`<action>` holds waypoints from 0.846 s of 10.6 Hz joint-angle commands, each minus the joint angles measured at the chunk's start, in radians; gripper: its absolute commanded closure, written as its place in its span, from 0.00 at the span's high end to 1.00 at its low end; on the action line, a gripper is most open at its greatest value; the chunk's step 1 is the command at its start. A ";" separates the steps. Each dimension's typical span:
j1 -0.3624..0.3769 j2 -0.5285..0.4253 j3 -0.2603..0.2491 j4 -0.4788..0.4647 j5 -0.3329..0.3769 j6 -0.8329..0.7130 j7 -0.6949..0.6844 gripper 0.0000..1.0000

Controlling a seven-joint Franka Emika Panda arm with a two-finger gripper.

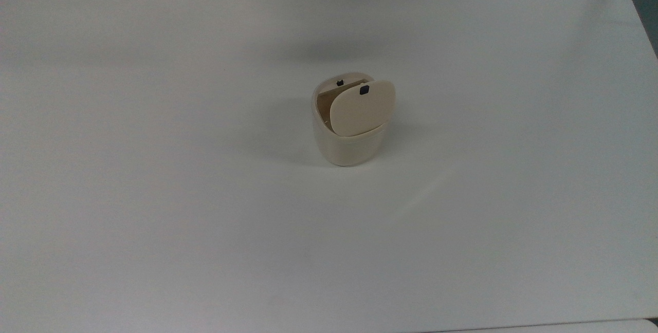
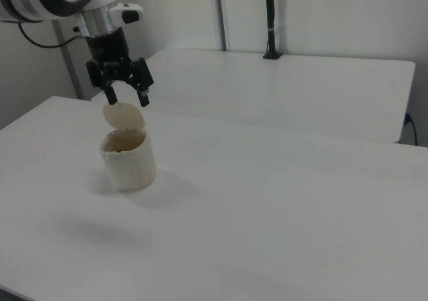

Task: Close the trash bin
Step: 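Move the gripper down toward the open lid of the cream bin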

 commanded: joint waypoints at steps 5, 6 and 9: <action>-0.032 -0.023 0.001 -0.023 -0.001 -0.003 -0.017 1.00; -0.030 -0.021 0.001 -0.024 0.000 -0.003 -0.017 1.00; -0.027 -0.012 0.003 -0.023 0.004 0.003 -0.020 0.39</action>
